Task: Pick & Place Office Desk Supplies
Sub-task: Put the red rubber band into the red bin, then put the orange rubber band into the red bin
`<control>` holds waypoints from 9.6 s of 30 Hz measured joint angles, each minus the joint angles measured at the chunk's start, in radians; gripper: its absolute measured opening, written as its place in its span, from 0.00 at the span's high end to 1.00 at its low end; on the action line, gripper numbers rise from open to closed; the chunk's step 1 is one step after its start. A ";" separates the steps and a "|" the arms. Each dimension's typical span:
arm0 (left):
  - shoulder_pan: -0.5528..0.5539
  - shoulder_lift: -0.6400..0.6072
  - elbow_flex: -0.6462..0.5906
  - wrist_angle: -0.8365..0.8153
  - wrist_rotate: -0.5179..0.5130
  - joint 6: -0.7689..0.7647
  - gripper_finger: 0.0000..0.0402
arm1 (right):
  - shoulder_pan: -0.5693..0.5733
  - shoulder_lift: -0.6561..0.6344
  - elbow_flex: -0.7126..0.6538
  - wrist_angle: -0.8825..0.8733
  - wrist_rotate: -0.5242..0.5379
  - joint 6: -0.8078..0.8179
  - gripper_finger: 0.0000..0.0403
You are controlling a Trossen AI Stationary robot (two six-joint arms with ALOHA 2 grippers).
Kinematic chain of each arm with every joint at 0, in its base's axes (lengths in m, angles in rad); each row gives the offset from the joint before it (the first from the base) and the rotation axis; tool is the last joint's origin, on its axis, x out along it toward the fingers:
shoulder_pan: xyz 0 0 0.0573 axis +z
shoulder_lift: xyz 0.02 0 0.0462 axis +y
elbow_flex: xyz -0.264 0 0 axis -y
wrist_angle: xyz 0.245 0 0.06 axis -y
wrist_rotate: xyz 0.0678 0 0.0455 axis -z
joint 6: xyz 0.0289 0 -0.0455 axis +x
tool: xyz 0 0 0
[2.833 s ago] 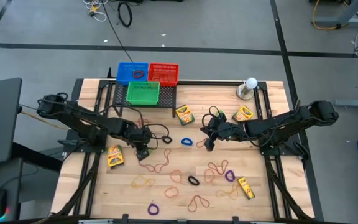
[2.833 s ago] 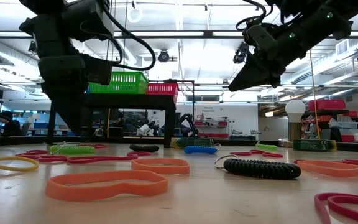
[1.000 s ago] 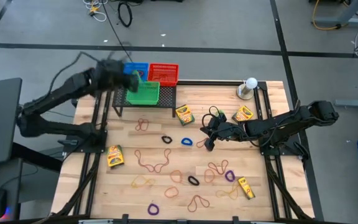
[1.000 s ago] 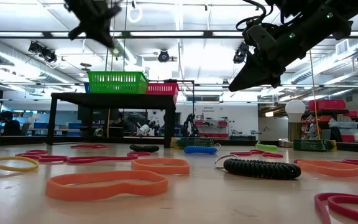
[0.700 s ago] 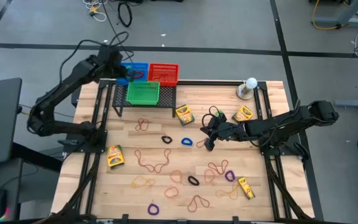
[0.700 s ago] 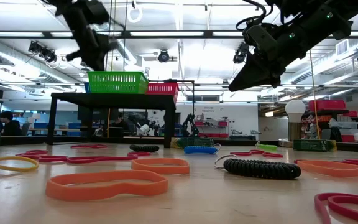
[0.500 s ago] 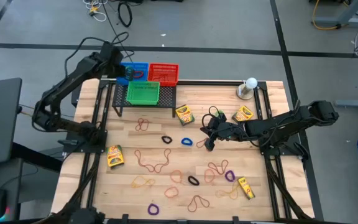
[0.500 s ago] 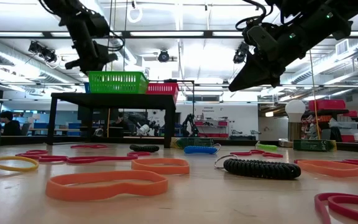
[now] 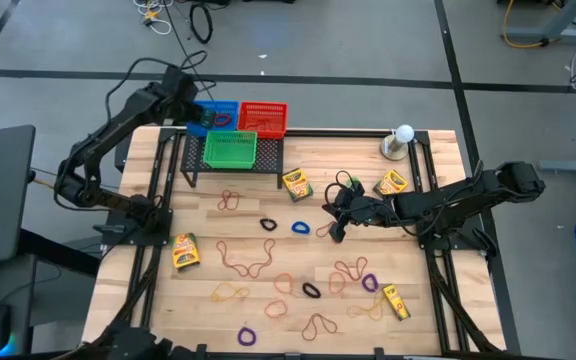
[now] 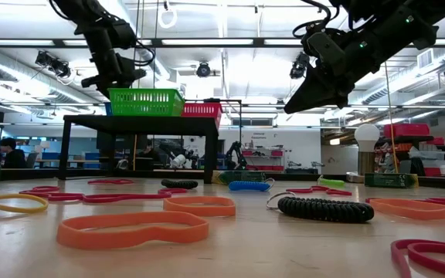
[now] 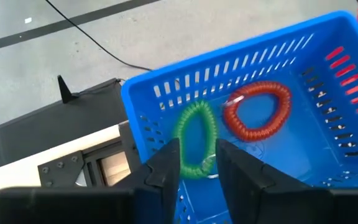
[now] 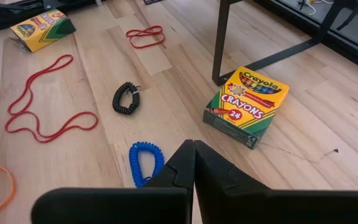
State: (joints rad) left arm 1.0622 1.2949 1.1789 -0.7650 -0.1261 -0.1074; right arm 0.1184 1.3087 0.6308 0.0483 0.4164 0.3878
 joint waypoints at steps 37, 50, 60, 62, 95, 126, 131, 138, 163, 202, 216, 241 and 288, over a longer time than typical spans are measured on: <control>-0.990 -0.352 -0.545 0.880 -0.115 -0.200 0.98 | -0.005 0.000 0.000 -0.008 0.017 0.241 0.98; -1.209 -0.159 -0.635 1.281 -0.210 -0.034 0.98 | -0.068 0.029 0.088 -0.409 -0.148 0.247 0.82; -1.207 -0.130 -0.866 1.678 -0.247 -0.119 0.98 | -0.194 0.139 0.077 -0.374 -0.405 -0.058 0.64; -1.207 -0.132 -0.871 1.674 -0.254 -0.134 0.98 | -0.197 0.172 0.078 -0.375 -0.415 -0.096 0.65; -1.198 -0.146 -0.871 1.498 -0.397 -0.171 0.98 | -0.135 0.088 0.153 -0.420 -0.399 -0.051 0.99; -1.201 -0.145 -0.871 1.483 -0.397 -0.218 0.98 | -0.515 0.583 1.221 -0.449 -0.206 -0.612 1.00; -1.201 -0.145 -0.871 1.479 -0.397 -0.217 0.98 | -0.553 0.669 1.230 -0.340 -0.251 -0.610 1.00; -1.201 -0.145 -0.871 1.478 -0.397 -0.215 0.98 | -0.565 0.738 1.230 -0.309 -0.293 -0.587 0.99; -1.201 -0.145 -0.871 1.500 -0.386 -0.215 0.98 | -0.551 0.753 1.230 -0.294 -0.198 -0.575 0.67; -1.200 -0.144 -0.869 1.490 -0.367 -0.188 0.98 | -0.211 -0.090 0.316 -0.252 -0.001 -0.112 0.97; -1.201 -0.144 -0.869 1.489 -0.367 -0.188 0.98 | -0.043 -0.201 0.271 -0.313 0.067 -0.011 0.98; -1.200 -0.144 -0.869 1.490 -0.367 -0.188 0.98 | 0.030 -0.195 0.279 -0.583 -0.115 0.078 0.98; -1.200 -0.145 -0.869 1.493 -0.367 -0.189 0.98 | 0.390 0.338 0.334 -0.605 -0.382 0.162 0.56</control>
State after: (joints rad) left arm -0.1381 1.1500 0.3099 0.7281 -0.4928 -0.2960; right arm 0.5087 1.6469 0.9645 -0.5571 0.0341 0.5494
